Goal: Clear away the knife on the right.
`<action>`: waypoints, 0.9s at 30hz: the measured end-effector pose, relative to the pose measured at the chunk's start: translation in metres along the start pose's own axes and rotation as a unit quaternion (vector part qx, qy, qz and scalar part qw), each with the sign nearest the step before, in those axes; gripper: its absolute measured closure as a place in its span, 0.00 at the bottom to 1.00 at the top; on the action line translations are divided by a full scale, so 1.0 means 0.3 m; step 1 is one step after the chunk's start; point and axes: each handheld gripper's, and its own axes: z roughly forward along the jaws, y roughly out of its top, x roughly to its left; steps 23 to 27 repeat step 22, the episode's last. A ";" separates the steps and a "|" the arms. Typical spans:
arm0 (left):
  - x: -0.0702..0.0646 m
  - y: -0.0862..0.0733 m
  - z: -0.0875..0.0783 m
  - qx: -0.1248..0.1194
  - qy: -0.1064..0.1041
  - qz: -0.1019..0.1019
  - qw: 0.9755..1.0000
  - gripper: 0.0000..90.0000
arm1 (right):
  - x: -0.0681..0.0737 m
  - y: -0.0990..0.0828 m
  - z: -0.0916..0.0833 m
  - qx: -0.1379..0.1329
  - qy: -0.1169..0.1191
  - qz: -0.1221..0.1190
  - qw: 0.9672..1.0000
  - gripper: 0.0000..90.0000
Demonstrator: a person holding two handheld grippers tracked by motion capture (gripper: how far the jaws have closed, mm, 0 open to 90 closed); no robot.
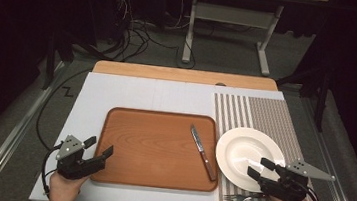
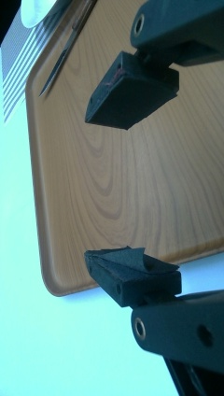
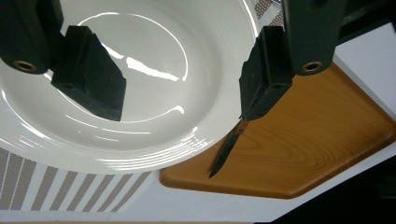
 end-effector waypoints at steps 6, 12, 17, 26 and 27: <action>0.000 0.001 0.002 0.001 0.000 0.002 1.000 0.34 | -0.009 -0.014 -0.020 -0.020 -0.007 0.009 1.000 0.35; 0.001 0.001 0.002 0.001 -0.001 0.002 1.000 0.34 | -0.018 -0.027 -0.028 -0.042 -0.016 0.004 0.999 0.35; 0.002 0.002 0.002 0.001 0.000 0.001 1.000 0.34 | -0.038 -0.043 -0.013 -0.038 -0.014 0.000 0.999 0.34; 0.001 0.004 0.007 0.003 -0.001 0.003 1.000 0.34 | -0.046 -0.044 -0.015 -0.043 -0.012 0.003 0.999 0.34; 0.001 0.004 0.007 0.003 -0.001 0.003 1.000 0.34 | -0.046 -0.044 -0.015 -0.043 -0.012 0.003 0.999 0.34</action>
